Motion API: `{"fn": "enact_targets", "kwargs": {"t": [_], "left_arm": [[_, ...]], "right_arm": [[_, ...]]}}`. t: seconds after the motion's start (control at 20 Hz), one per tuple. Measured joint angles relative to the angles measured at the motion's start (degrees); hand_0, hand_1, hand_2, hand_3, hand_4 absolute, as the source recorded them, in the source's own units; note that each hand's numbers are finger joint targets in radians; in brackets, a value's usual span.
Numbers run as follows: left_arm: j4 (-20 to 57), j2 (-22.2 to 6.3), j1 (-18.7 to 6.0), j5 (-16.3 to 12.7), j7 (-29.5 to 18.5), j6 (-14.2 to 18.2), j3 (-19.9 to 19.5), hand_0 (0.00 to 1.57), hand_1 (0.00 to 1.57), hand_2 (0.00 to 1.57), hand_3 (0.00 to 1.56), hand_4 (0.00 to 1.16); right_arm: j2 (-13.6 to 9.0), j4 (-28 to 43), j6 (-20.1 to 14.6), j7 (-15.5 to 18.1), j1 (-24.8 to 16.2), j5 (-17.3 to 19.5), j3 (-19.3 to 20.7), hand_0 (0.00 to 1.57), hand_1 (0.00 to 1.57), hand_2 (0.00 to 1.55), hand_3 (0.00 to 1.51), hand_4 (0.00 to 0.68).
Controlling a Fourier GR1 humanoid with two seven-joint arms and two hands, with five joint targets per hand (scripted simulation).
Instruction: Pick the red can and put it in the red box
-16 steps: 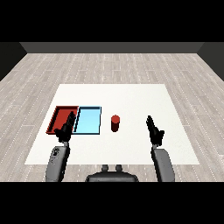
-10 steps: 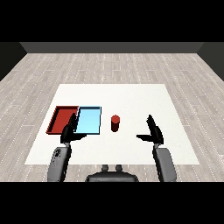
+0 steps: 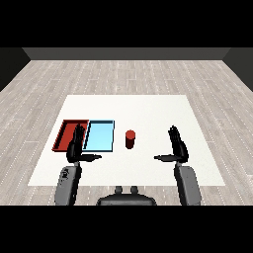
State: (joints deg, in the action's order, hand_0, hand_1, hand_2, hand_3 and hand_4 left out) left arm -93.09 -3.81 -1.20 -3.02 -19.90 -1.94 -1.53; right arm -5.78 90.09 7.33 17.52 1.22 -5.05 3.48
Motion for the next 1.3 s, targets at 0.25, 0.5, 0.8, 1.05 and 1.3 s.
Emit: {"fn": "enact_targets", "kwargs": {"t": [0.25, 0.5, 0.8, 1.05, 1.3], "left_arm": [[-0.3, 0.6, 1.6, 0.5, -2.7, -0.4, 0.2, 0.0, 0.0, 0.0, 0.0, 0.0], [1.6, 1.1, 0.1, 2.2, -3.5, 0.8, 0.2, 0.0, 0.0, 0.0, 0.0, 0.0], [3.5, 1.2, -1.2, 2.1, -4.4, 0.7, -0.4, 0.0, 0.0, 0.0, 0.0, 0.0], [3.3, 1.3, -1.8, 2.5, -3.8, 1.5, -0.5, 0.0, 0.0, 0.0, 0.0, 0.0], [3.5, 0.8, -1.0, 1.8, -4.4, 0.7, -1.2, 0.0, 0.0, 0.0, 0.0, 0.0]], "right_arm": [[0.5, -0.3, 0.8, 2.2, -0.3, 0.0, 0.2, 0.0, 0.0, 0.0, 0.0, 0.0], [0.4, -1.8, 0.9, 2.6, 1.5, 0.4, 0.7, 0.0, 0.0, 0.0, 0.0, 0.0], [0.5, -3.3, 1.3, 1.5, 3.7, 0.4, 0.7, 0.0, 0.0, 0.0, 0.0, 0.0], [2.1, -5.5, 0.3, 0.0, 6.7, 0.7, -0.4, 0.0, 0.0, 0.0, 0.0, 0.0], [3.3, -9.6, 0.0, 0.3, 9.0, 0.1, -0.4, 0.0, 0.0, 0.0, 0.0, 0.0]]}}
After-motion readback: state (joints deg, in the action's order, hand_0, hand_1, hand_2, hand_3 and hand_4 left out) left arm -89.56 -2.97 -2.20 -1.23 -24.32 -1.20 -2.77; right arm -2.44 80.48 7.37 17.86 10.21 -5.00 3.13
